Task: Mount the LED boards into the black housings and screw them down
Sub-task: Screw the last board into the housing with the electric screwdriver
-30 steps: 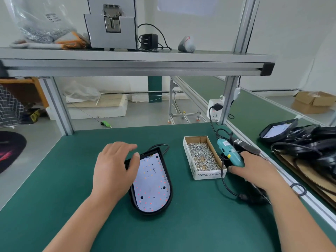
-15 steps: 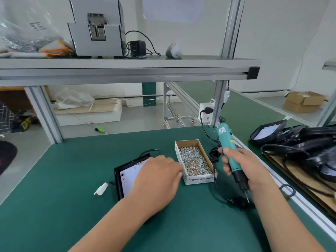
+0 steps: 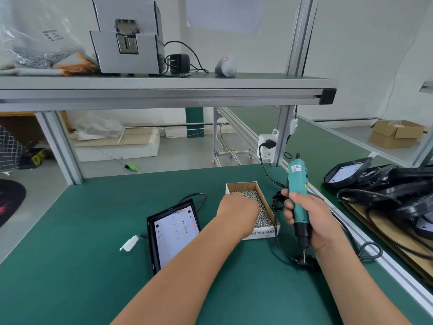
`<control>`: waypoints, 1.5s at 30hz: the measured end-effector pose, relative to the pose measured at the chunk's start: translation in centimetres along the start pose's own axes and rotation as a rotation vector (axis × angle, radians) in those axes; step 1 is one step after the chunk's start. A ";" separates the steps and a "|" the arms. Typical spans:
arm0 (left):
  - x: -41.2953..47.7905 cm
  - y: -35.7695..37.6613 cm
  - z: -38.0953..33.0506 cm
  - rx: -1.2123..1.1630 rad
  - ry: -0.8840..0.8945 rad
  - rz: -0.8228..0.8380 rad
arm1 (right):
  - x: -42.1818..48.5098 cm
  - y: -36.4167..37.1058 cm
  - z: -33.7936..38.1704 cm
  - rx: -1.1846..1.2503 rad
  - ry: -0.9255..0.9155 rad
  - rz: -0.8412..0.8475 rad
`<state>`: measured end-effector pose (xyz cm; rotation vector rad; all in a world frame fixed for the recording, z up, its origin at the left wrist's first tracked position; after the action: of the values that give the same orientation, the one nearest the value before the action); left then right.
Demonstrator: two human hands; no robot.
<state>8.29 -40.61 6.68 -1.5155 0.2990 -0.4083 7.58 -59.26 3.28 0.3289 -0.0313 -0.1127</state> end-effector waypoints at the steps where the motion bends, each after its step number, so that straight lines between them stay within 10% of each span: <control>1: 0.1 0.1 0.1 -0.008 0.008 0.002 | 0.0 0.0 0.0 0.000 -0.001 0.001; 25: -0.6 -1.1 1.4 -0.454 -0.072 -0.047 | 0.0 0.3 0.0 0.010 -0.004 -0.016; 38: -9.2 -2.9 10.7 -2.168 -0.418 -0.039 | -1.2 3.1 0.2 0.056 -0.020 0.022; 45: -14.3 0.0 14.3 -2.443 -0.609 -0.078 | -2.6 7.7 -0.3 0.180 -0.015 0.033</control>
<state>1.67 -21.45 6.39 -3.8402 0.1264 0.8695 5.83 -51.65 5.46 0.5069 -0.0619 -0.0794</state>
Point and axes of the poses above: each hand's wrist, its own x-axis towards the middle knuckle, its own y-axis out of the palm, z = x × y, the point moved 5 cm from there along x, towards the middle knuckle, and after that the axes turned 4 degrees about -z, right-handed, at the moved point
